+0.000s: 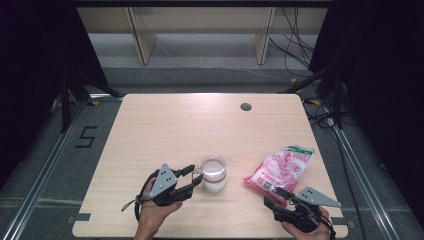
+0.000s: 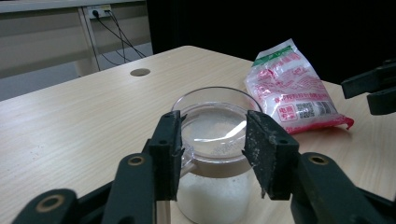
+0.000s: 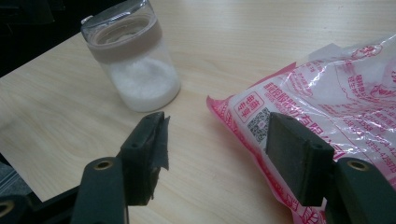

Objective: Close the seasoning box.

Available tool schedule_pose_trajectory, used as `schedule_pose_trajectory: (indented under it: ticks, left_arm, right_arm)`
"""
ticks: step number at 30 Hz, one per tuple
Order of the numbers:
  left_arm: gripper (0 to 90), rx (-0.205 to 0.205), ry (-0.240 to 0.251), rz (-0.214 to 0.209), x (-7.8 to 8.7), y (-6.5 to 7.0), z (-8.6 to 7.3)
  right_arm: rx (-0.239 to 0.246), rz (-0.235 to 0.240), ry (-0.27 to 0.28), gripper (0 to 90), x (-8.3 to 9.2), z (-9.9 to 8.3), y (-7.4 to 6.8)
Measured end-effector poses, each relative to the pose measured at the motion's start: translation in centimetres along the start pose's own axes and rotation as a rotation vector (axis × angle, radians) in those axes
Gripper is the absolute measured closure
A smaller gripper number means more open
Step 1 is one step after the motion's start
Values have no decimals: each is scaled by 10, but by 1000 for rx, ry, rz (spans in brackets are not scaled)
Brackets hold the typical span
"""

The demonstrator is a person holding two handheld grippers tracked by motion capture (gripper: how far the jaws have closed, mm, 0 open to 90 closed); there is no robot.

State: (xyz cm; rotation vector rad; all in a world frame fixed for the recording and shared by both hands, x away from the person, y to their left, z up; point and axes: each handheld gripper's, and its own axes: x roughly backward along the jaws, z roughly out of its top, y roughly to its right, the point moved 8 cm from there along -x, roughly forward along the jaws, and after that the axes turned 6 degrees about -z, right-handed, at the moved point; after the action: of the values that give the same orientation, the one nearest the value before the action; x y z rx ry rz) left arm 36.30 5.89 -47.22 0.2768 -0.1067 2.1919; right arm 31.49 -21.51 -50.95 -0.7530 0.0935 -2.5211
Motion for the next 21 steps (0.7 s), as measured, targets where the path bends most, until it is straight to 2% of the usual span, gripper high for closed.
schedule_pose_trajectory:
  ticks: [1, 2, 3, 5, 6, 8, 9, 13, 14, 17, 21]
  left_arm:
    - [531, 22, 3, 3, 1, 1, -1]
    - [498, 28, 4, -1, 1, 1, -1]
    - [473, 27, 4, -5, 1, 1, -1]
    - [462, 30, 14, -30, 2, 3, -2]
    - [451, 58, 9, -19, 3, 5, -3]
    - [417, 50, -2, -14, 4, 6, -3]
    - [395, 56, 1, -17, 4, 6, -3]
    - [384, 43, -11, -9, 6, 7, -5]
    - [375, 44, -15, -8, 6, 7, -6]
    - [358, 33, -33, 11, 7, 7, -8]
    - [345, 18, -46, 6, 8, 8, -11]
  right_arm:
    - [29, 0, 13, 387, -1, 1, 2]
    - [24, 5, 11, 387, -1, 1, 1]
    - [-7, 3, -1, 386, 1, 0, -1]
    - [28, 1, 14, 383, 0, 1, 1]
    - [25, 2, 11, 379, 0, 1, 1]
    - [43, -2, 5, 373, 0, 1, 2]
    - [33, 7, 7, 371, -1, 1, 1]
    - [28, 14, 10, 366, -1, 0, -2]
    - [41, 11, 22, 366, -1, 1, -1]
    - [20, 16, 5, 364, 0, 0, -4]
    - [52, 18, 10, 363, -2, -1, -3]
